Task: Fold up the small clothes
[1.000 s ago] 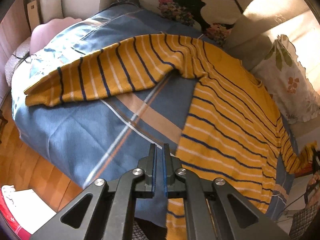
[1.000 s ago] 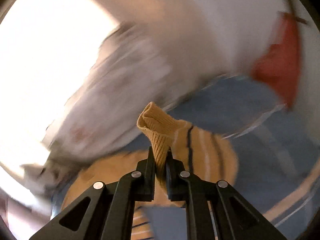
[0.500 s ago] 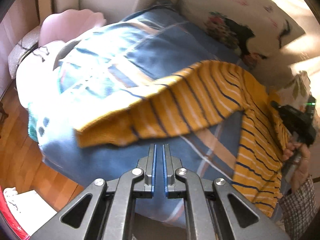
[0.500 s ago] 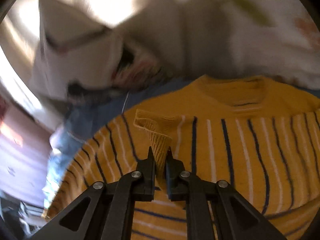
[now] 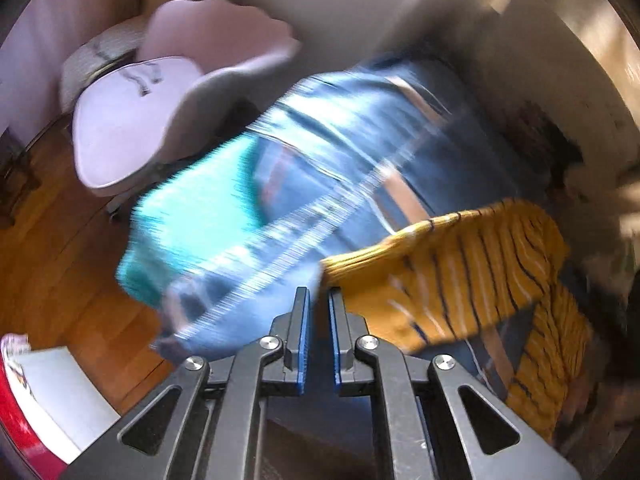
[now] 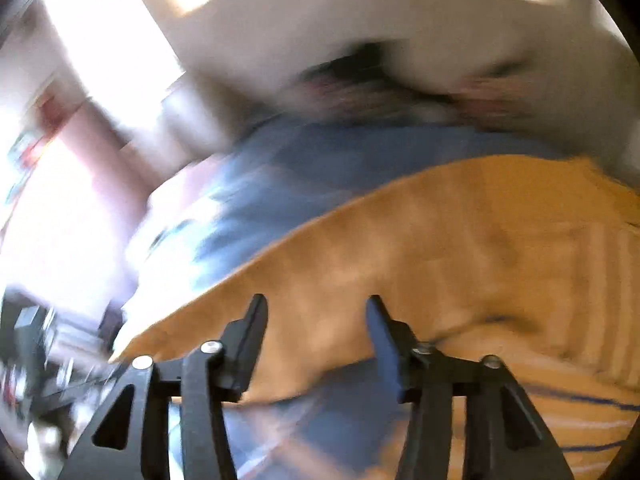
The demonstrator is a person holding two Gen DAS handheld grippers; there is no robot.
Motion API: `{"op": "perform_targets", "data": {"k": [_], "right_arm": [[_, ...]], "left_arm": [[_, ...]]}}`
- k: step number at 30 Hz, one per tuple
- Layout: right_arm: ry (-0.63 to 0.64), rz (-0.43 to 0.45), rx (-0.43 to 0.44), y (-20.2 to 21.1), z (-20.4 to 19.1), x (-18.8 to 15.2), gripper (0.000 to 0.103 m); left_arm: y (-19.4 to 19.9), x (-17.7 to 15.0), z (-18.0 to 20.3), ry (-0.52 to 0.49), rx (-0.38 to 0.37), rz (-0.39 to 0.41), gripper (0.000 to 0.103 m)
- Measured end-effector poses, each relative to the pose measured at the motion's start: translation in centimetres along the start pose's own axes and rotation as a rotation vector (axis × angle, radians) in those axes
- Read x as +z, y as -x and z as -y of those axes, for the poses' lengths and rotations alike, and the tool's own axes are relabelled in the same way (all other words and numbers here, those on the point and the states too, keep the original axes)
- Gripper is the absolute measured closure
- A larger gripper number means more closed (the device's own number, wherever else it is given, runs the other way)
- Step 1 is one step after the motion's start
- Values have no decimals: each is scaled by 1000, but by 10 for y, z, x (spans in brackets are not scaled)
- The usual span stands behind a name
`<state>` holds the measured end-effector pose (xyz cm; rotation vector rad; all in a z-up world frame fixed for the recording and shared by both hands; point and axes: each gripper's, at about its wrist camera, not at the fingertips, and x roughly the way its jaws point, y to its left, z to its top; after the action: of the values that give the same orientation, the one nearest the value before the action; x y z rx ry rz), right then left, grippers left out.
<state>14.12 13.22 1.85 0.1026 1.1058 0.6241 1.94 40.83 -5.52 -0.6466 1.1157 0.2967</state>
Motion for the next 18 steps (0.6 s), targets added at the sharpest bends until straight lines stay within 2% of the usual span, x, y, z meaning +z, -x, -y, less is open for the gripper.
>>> {"op": "perform_targets", "data": {"k": [3, 7, 11, 13, 15, 16, 18], "right_arm": [[162, -85, 111, -31, -63, -24, 41], [408, -131, 138, -63, -130, -52, 33], [627, -145, 91, -95, -173, -80, 32], [654, -135, 41, -110, -179, -83, 33], [572, -154, 57, -118, -170, -73, 67], [511, -164, 75, -119, -164, -63, 94], [401, -126, 81, -103, -144, -46, 96]], "left_arm": [[10, 10, -25, 69, 18, 29, 89], [26, 19, -47, 113, 43, 75, 87], [40, 27, -69, 153, 61, 113, 87], [42, 32, -78, 169, 63, 124, 87], [42, 34, -80, 180, 54, 127, 86], [42, 35, -79, 180, 46, 127, 86], [41, 37, -74, 168, 32, 126, 86]]}}
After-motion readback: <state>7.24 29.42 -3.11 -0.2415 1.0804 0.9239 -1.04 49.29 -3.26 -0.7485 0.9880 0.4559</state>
